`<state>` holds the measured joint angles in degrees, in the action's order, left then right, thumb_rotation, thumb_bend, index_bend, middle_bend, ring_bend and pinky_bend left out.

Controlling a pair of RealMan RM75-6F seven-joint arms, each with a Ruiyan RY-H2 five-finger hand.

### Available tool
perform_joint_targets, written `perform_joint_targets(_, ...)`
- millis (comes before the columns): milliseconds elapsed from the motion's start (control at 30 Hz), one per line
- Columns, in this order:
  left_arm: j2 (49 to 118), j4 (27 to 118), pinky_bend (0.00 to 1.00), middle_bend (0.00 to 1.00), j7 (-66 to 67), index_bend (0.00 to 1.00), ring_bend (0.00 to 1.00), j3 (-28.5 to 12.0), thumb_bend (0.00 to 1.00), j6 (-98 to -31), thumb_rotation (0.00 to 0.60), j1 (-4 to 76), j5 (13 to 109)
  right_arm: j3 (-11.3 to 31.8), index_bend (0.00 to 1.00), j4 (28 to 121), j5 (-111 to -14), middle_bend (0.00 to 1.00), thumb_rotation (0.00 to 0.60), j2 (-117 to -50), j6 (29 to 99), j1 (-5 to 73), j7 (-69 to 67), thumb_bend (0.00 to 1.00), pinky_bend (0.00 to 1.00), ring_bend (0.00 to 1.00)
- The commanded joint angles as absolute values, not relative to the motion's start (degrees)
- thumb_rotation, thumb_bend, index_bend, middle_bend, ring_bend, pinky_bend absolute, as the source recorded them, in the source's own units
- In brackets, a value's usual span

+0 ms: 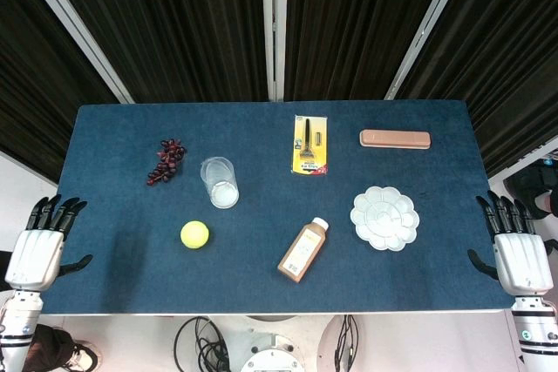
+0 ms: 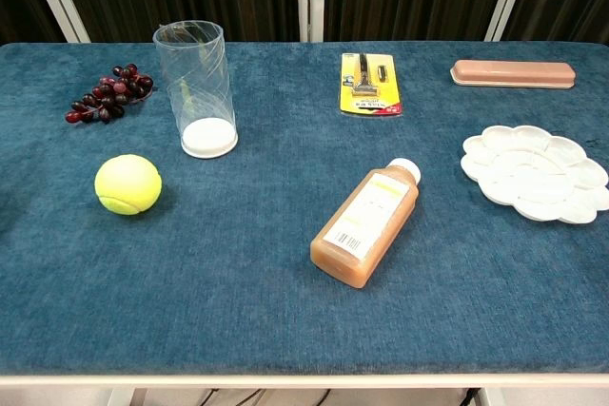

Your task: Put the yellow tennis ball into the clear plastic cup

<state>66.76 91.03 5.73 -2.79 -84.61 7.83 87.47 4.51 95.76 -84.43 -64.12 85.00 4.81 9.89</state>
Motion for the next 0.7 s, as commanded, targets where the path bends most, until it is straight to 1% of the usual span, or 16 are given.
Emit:
perform_joint_targets(33, 66.81, 91.26, 0.00, 0.11, 5.64, 0.14, 0.00, -2.90, 0.06, -84.91, 0.600, 7.67, 87.32, 4.70, 0.00, 95.86, -84.47, 0.00, 0.600, -64.05, 84.76, 5.11, 9.92, 0.15, 0.00, 0.00)
perform_joint_targets(267, 67.51, 91.60, 0.00, 0.11, 5.90, 0.14, 0.00, -2.36, 0.06, -85.09, 0.600, 7.54, 88.00, 4.56, 0.00, 96.04, -84.89, 0.00, 0.600, -63.35, 85.15, 4.90, 9.38, 0.15, 0.00, 0.00)
perform_joint_targets(400, 66.99, 93.69, 0.00, 0.11, 5.84, 0.14, 0.00, -1.59, 0.06, -83.30, 0.600, 8.47, 89.10, 4.54, 0.00, 96.13, -84.56, 0.00, 0.600, -62.91, 85.33, 4.58, 8.94, 0.15, 0.00, 0.00)
perform_joint_targets(500, 66.43, 95.31, 0.00, 0.10, 5.28, 0.14, 0.00, -0.67, 0.07, -79.84, 0.600, 10.43, 90.61, 4.60, 0.00, 95.83, -84.35, 0.00, 0.600, -63.08, 85.11, 4.66, 8.78, 0.15, 0.00, 0.00)
perform_joint_targets(567, 65.48, 96.52, 0.01, 0.10, 4.34, 0.13, 0.00, 0.30, 0.07, -75.71, 0.600, 12.94, 92.50, 4.51, 0.00, 95.40, -84.37, 0.00, 0.600, -63.33, 84.99, 4.70, 8.92, 0.15, 0.00, 0.00)
perform_joint_targets(700, 66.69, 96.80, 0.06, 0.09, 4.37, 0.12, 0.00, 0.02, 0.07, -70.11, 0.600, 17.30, 94.07, 4.37, 0.00, 95.22, -84.51, 0.00, 0.600, -63.35, 85.23, 4.51, 9.06, 0.15, 0.00, 0.00)
